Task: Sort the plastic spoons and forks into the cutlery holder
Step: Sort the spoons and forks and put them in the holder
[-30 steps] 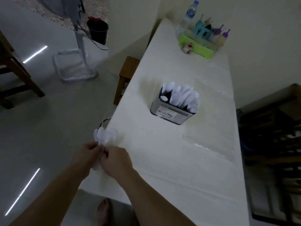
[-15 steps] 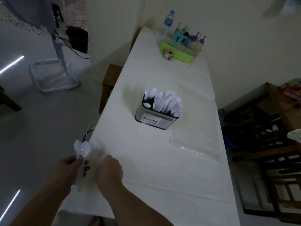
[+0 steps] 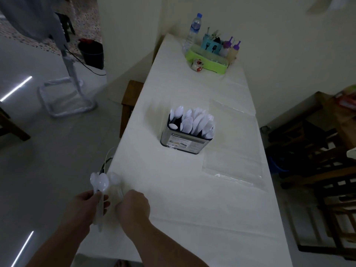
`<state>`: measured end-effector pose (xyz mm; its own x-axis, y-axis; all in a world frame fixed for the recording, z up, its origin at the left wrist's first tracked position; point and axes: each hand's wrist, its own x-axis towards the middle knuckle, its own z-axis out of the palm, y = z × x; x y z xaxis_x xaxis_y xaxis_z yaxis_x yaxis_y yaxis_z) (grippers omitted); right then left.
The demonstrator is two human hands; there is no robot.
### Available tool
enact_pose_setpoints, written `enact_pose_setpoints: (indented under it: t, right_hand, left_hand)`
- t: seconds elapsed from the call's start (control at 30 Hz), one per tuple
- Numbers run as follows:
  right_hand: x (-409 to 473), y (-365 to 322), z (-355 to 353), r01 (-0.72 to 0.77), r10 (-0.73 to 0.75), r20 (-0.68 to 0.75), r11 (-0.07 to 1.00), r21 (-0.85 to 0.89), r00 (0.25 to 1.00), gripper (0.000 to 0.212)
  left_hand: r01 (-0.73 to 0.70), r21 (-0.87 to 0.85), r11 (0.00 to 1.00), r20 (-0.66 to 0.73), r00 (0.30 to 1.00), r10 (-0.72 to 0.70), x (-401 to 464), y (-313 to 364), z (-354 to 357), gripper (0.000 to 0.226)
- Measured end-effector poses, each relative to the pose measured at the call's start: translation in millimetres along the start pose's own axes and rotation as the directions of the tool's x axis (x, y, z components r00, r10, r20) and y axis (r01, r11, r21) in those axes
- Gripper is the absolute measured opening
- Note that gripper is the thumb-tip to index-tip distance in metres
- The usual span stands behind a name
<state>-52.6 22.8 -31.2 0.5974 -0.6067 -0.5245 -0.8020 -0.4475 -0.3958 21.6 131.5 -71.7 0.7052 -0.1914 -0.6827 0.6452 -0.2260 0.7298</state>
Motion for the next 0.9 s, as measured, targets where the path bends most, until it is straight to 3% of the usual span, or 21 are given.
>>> enact_pose_setpoints:
  t: [0.1,0.2,0.37,0.57,0.9]
  right_hand:
    - [-1.3,5.9,-5.8,-0.003,0.003,0.0,1.0,0.003,1.0,0.025]
    - [-3.5,12.9,-14.1,-0.056,0.057,-0.005,0.988,0.143,0.998,0.027]
    - [-12.9,13.9,-27.6,0.118,-0.114,-0.029,0.958,0.26,0.993,0.019]
    - [-11.7,29.7,-44.6,0.152,-0.135,-0.091,0.962,0.225,0.987,0.021]
    - [-2.5,62.5,-74.3,0.09,-0.075,-0.096,0.983,0.159,0.992,0.029]
  left_hand:
    - [0.011,0.01,1.0,-0.014,1.0,-0.011,3.1,-1.5,5.3,0.018]
    - [0.023,0.017,1.0,-0.017,1.0,-0.023,0.6,1.0,13.2,0.016]
    - [-0.075,0.171,0.982,-0.019,0.997,0.079,-11.9,8.1,40.6,0.018]
    - [-0.181,0.255,0.95,0.12,0.981,0.154,-29.0,20.5,77.0,0.031]
    - [-0.262,0.263,0.929,0.308,0.935,0.177,-49.2,28.0,114.7,0.026]
